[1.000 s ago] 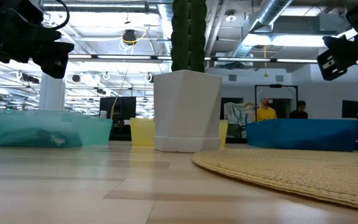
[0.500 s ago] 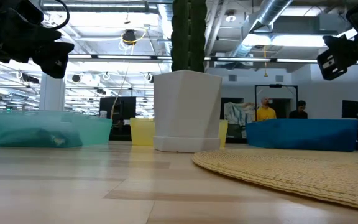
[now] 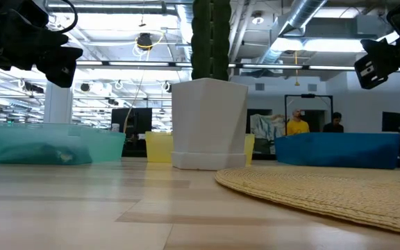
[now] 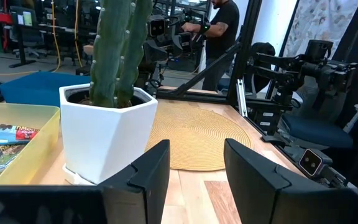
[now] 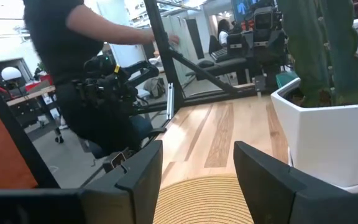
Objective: Pick and place Granola Bars by type
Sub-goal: Return to Home Position
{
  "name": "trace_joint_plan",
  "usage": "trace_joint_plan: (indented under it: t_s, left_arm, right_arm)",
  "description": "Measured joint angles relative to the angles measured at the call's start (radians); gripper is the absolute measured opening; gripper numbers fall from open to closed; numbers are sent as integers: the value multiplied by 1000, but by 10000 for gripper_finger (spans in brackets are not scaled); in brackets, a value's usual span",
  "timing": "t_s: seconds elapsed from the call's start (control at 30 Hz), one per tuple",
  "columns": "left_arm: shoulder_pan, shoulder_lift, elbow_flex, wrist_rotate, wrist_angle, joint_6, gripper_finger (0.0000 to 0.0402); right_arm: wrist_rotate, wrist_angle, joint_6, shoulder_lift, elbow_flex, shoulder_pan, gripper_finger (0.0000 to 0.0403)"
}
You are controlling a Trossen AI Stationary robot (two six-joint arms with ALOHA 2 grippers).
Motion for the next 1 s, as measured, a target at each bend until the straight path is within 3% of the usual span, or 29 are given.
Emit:
trace_joint_plan:
  t_s: [1.0]
  left_arm:
    - [0, 0, 0, 0, 0, 0, 144]
  right_arm:
    - [0, 0, 0, 0, 0, 0, 186]
